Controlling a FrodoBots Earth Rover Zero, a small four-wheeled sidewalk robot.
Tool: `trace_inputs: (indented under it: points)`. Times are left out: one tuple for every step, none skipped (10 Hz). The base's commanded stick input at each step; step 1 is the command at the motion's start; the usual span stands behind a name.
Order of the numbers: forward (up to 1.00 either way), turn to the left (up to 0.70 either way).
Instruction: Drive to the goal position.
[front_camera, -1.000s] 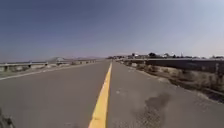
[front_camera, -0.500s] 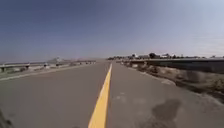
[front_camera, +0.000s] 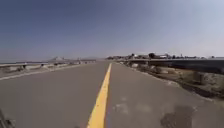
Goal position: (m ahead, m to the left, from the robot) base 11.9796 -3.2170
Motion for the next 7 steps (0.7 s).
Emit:
trace_inputs:
  points:
    - [0.5,0.0]
    - [0.5,0.0]
    - [0.5,0.0]
    - [0.5,0.0]
    - [0.5,0.0]
    - [0.5,0.0]
    - [0.5,0.0]
